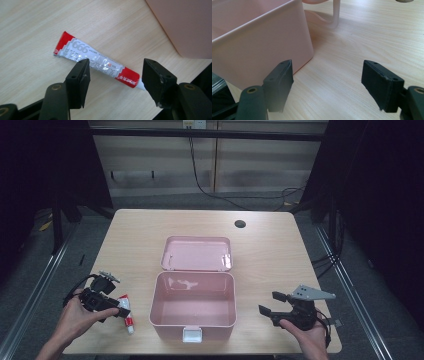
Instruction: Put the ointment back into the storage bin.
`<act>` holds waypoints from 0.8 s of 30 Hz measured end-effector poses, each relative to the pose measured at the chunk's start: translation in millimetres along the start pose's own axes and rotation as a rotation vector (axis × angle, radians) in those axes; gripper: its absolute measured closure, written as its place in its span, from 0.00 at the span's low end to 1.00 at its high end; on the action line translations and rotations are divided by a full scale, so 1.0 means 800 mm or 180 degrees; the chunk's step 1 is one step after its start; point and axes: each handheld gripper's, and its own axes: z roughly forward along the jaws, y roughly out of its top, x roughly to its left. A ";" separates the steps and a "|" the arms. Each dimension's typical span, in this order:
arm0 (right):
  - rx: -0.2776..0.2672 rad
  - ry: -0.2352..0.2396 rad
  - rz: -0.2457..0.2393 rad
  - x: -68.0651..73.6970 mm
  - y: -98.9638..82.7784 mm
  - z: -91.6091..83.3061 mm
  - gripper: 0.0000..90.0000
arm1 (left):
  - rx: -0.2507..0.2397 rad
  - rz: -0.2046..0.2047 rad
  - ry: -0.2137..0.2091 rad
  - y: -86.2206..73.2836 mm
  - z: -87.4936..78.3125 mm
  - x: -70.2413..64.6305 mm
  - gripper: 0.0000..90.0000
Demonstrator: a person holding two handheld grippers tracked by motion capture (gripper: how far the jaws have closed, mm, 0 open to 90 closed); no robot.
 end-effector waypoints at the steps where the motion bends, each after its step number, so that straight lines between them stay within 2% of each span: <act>1: -0.0005 0.0005 0.0009 0.000 0.000 0.000 0.28 | 0.0072 0.0006 -0.0003 0.003 0.004 0.001 0.43; 6: -0.0011 0.0020 -0.0011 0.001 0.000 0.001 0.28 | 0.0135 -0.0043 0.0028 0.005 0.013 0.005 0.43; 7: -0.0010 0.0027 -0.0018 0.001 0.000 0.001 0.28 | 0.0154 -0.0089 0.0026 0.004 0.017 0.008 0.43; 16: 0.0015 0.0046 0.0012 0.002 0.000 0.002 0.27 | 0.0260 -0.0032 0.0015 0.011 0.030 0.005 0.43; 18: 0.0017 0.0049 0.0008 0.002 -0.001 0.002 0.27 | 0.0207 -0.0024 -0.0005 0.011 0.030 0.004 0.52; 19: 0.0017 0.0048 0.0011 0.002 -0.001 0.002 0.27 | 0.0252 -0.0004 -0.0014 0.012 0.031 0.005 0.51; 24: 0.0043 0.0070 0.0001 0.002 -0.001 0.003 0.27 | 0.0257 -0.0013 -0.0002 0.015 0.033 0.005 0.49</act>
